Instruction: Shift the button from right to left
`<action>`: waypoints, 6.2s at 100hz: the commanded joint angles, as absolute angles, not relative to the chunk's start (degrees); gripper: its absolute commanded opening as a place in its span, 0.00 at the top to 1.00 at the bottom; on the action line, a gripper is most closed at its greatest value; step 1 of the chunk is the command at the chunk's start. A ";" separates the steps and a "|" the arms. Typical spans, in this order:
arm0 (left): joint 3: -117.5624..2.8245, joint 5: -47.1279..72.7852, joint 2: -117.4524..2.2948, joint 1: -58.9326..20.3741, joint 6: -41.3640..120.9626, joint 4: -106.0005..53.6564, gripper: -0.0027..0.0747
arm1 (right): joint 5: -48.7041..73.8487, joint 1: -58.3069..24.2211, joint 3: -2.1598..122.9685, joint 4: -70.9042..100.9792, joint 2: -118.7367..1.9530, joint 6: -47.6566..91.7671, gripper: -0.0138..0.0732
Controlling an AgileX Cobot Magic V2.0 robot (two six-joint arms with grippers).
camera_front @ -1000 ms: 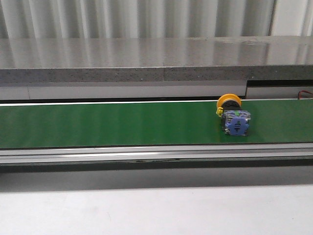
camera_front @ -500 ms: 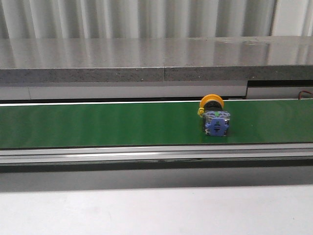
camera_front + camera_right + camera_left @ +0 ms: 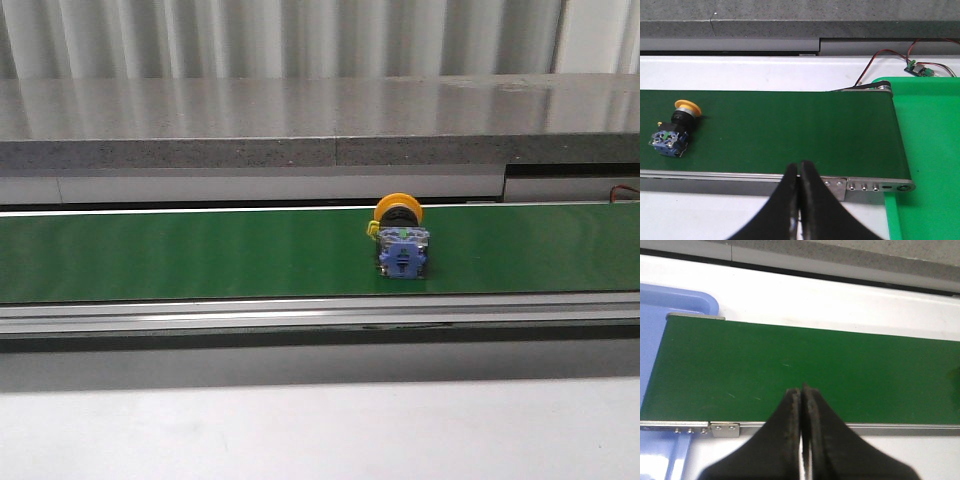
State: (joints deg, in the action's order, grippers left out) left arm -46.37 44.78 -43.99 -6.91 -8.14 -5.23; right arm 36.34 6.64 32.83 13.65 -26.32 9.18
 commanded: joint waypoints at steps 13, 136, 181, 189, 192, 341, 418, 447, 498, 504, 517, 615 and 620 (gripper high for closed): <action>-48.35 43.39 -46.31 -7.44 -7.70 -6.16 0.76 | 32.72 6.64 34.38 14.23 -26.34 9.75 0.92; -63.13 36.62 -76.31 -30.25 -9.02 -8.64 0.11 | 32.72 6.64 34.38 14.23 -26.34 9.75 0.92; -70.81 35.78 -91.02 -34.78 -9.25 -7.67 0.11 | 32.72 6.64 34.38 14.23 -26.34 9.75 0.92; -70.83 35.69 -92.73 -34.78 -9.25 -7.55 0.11 | 32.72 6.64 34.38 14.23 -26.34 9.75 0.92; -70.83 35.69 -93.35 -34.78 -9.25 -7.36 0.11 | 32.72 6.64 34.38 14.23 -26.34 9.75 0.92; -70.68 57.06 -62.05 1.21 -1.35 6.45 0.99 | 32.79 6.64 34.38 14.23 -26.34 9.75 0.92; -70.68 49.81 -84.34 18.29 9.58 -9.13 0.99 | 32.79 6.64 34.38 14.23 -26.34 9.75 0.92; -70.68 46.21 -93.41 23.61 9.58 -11.01 0.99 | 32.79 6.64 34.38 14.23 -26.34 9.75 0.92; -70.68 42.27 -100.90 24.97 9.58 -8.42 0.99 | 32.79 6.64 34.38 14.23 -26.34 9.75 0.92; -70.68 42.27 -101.82 24.97 9.58 -8.42 0.99 | 32.79 6.64 34.38 14.23 -26.34 9.75 0.92; -70.68 42.27 -103.46 24.97 9.58 -8.42 0.99 | 32.79 6.64 34.38 14.23 -26.34 9.75 0.92; -71.96 40.19 -95.33 25.09 9.58 -9.12 0.25 | 32.79 6.64 34.38 14.23 -26.34 9.75 0.92; -71.96 39.73 -92.89 25.09 9.58 -9.27 0.25 | 32.79 6.64 34.38 14.23 -26.34 9.75 0.92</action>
